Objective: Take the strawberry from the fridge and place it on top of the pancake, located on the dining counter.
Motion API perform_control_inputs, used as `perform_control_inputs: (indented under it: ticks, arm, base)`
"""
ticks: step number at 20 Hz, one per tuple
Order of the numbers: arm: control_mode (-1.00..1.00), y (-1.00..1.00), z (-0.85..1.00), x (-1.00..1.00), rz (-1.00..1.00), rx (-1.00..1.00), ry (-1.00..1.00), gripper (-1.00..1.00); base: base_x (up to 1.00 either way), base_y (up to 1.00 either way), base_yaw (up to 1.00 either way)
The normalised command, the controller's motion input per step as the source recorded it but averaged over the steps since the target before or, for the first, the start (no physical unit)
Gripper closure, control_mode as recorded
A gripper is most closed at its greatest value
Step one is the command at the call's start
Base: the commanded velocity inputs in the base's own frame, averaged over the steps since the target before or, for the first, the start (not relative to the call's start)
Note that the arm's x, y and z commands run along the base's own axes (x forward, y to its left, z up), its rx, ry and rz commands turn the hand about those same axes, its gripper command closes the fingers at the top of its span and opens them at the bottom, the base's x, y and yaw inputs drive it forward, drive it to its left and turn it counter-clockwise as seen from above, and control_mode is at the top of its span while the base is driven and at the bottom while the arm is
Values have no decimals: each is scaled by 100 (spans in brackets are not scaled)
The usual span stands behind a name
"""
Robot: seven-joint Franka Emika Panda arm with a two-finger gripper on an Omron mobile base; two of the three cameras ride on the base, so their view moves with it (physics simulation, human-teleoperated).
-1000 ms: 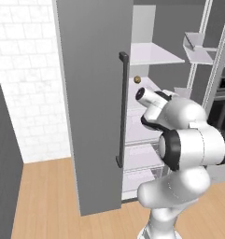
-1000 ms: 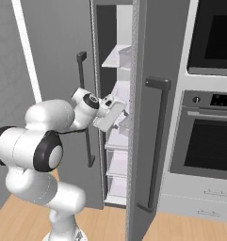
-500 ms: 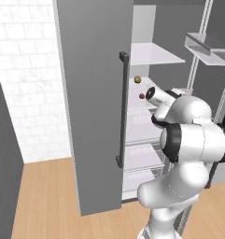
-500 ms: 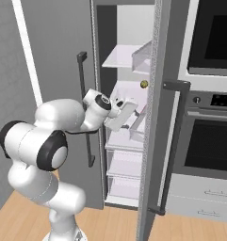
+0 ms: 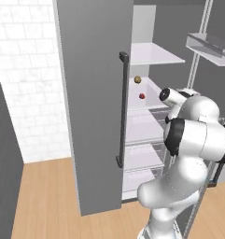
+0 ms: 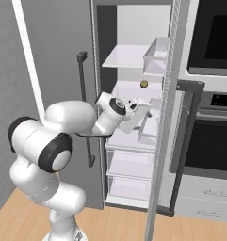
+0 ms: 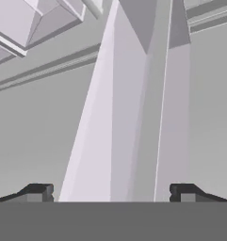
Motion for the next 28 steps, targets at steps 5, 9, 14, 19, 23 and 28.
perform_control_inputs:
  ticks: [5,9,14,19,23,28]
  arm:
    - [-100,-53,0,9,3,0,0,-100]
    - [-100,-55,0,12,4,0,0,-100]
    - [-100,-3,0,-5,1,0,0,-100]
    - [-100,27,34,-33,1,3,0,-100]
    - [-100,71,43,-36,0,7,0,-100]
    - [-100,63,7,-51,-26,44,0,-100]
  base:
    - [0,0,0]
    - [0,0,0]
    - [0,0,0]
    - [0,0,0]
    - [0,0,0]
    - [0,0,0]
